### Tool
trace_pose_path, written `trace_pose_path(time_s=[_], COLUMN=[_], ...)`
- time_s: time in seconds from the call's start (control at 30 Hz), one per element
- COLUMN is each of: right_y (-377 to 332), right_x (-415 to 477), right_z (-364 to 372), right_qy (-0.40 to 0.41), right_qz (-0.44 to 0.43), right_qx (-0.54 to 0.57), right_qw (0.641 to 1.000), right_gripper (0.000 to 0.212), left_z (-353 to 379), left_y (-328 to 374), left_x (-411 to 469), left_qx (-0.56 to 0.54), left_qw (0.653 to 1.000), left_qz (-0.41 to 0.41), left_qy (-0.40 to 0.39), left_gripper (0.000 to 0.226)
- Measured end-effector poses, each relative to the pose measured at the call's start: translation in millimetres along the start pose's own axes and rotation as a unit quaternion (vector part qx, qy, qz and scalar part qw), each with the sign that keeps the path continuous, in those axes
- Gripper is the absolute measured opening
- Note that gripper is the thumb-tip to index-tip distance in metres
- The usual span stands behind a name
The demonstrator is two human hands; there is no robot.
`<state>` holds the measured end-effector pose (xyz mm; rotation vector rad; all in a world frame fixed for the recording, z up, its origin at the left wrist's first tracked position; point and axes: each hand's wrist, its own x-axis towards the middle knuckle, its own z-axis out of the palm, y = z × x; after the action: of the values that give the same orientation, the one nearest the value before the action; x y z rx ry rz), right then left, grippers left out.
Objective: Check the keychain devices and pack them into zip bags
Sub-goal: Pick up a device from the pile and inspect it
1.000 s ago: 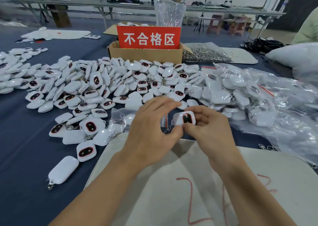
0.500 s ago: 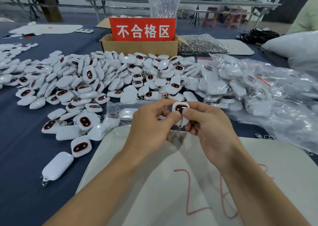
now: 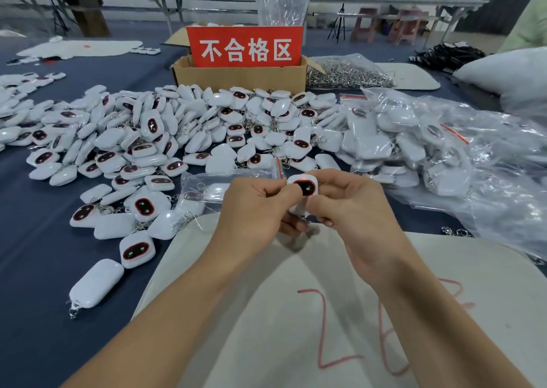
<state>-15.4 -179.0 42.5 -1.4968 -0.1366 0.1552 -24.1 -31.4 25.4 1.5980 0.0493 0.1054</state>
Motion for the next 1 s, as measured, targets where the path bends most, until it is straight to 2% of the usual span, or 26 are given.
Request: trace_pose_path(time_s=[0.17, 0.27, 0.43, 0.57, 0.73, 0.87, 0.93, 1.0], right_y=[2, 4, 6, 6, 8, 8, 9, 8], right_x=[2, 1, 3, 1, 1, -7, -6, 0], right_z=[-1, 3, 4, 3, 5, 13, 11, 7], right_qy=[-0.013, 0.01, 0.073, 0.081, 0.135, 0.08, 0.069, 0.053], right_qz=[-0.005, -0.004, -0.003, -0.028, -0.108, -0.17, -0.165, -0.151], right_qx=[-0.033, -0.04, -0.067, -0.115, -0.171, -0.227, -0.258, -0.243], right_qw=[0.999, 0.999, 0.995, 0.99, 0.97, 0.956, 0.949, 0.957], right_gripper=[0.033, 0.028, 0.035, 0.031, 0.025, 0.044, 0.039, 0.023], left_z=[-1, -1, -1, 0, 1, 0, 0, -2], left_y=[-2, -3, -6, -7, -4, 0, 0, -1], left_x=[-1, -2, -2, -1, -2, -7, -10, -11], left_qx=[-0.004, -0.014, -0.021, -0.033, -0.023, 0.028, 0.049, 0.069], left_qw=[1.0, 0.999, 0.997, 0.996, 0.998, 0.991, 0.986, 0.981], left_qz=[0.003, 0.012, 0.023, 0.024, 0.059, 0.119, 0.145, 0.156], left_qy=[-0.01, -0.032, -0.069, -0.076, -0.012, 0.049, 0.067, 0.089], left_gripper=[0.019, 0.021, 0.016, 0.02, 0.018, 0.012, 0.018, 0.015])
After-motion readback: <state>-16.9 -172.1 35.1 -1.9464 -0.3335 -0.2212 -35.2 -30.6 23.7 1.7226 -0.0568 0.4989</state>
